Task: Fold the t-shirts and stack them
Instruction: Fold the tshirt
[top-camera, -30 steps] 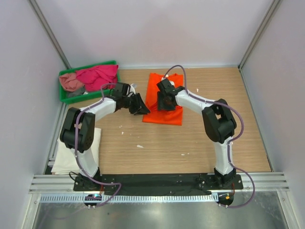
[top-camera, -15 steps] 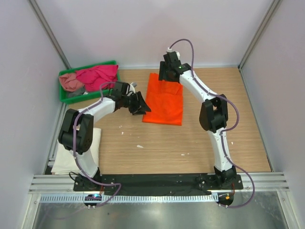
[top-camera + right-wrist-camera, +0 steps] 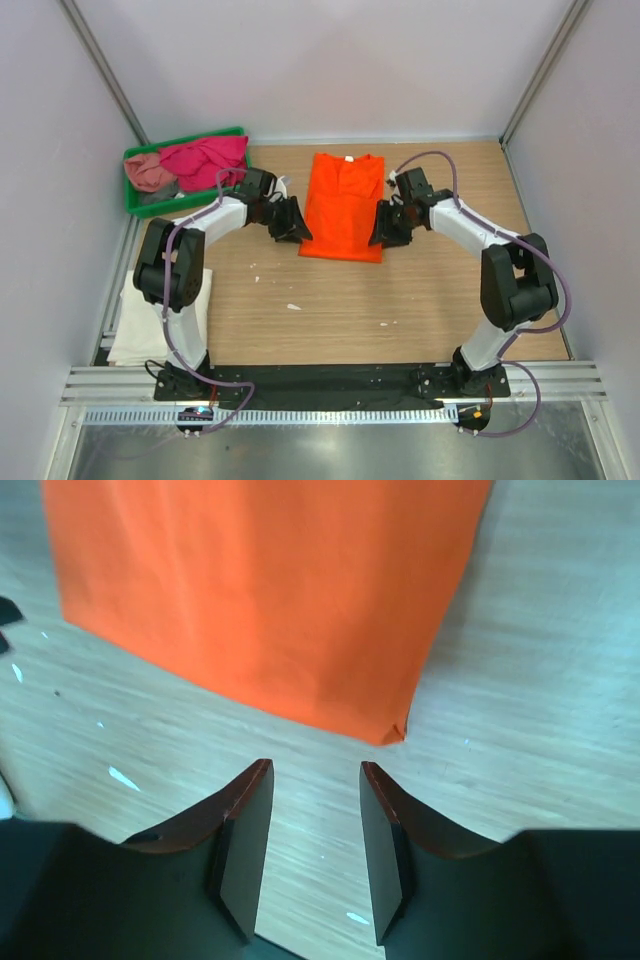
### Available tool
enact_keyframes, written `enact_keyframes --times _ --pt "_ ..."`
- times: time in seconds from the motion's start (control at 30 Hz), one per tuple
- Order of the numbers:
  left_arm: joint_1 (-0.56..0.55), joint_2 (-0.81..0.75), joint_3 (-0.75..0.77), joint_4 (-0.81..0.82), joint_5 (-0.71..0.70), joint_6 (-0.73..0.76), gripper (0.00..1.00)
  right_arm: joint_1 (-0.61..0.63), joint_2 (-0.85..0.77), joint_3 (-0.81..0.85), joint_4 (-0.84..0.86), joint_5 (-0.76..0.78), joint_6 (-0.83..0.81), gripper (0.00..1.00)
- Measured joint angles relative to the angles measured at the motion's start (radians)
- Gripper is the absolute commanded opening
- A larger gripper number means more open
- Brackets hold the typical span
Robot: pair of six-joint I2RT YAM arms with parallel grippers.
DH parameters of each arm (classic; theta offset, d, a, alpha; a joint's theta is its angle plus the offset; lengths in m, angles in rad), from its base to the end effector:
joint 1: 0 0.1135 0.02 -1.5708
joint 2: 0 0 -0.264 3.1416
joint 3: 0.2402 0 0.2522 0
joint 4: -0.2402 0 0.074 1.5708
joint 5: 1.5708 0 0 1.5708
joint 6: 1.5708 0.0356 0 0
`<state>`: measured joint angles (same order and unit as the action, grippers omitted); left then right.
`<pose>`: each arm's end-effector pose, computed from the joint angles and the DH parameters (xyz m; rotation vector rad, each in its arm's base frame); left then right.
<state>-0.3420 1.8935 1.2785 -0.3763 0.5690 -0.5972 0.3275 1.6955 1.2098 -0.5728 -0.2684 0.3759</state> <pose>0.3660 -0.1507 0.1845 -0.1094 2.6914 -1.0618 0.3289 0.1217 0.2197 -0.0300 2.6942 0.5842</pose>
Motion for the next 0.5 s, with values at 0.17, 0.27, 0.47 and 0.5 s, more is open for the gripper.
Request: enact_keyframes --times 0.17,0.27,0.47,0.5 --pt "0.002 0.001 -0.006 -0.028 -0.022 0.038 0.41 -0.011 -0.005 -0.163 0.076 -0.091 0.024 0.47" --pt "0.004 0.01 -0.008 -0.043 -0.029 0.057 0.41 -0.012 -0.005 -0.201 0.109 -0.122 0.036 0.47" --pt "0.008 0.036 -0.011 -0.052 -0.031 0.065 0.41 -0.032 -0.01 -0.211 0.157 -0.127 0.037 0.51" --pt "0.009 0.038 -0.012 -0.052 -0.031 0.066 0.41 -0.038 -0.012 -0.213 0.16 -0.127 0.036 0.52"
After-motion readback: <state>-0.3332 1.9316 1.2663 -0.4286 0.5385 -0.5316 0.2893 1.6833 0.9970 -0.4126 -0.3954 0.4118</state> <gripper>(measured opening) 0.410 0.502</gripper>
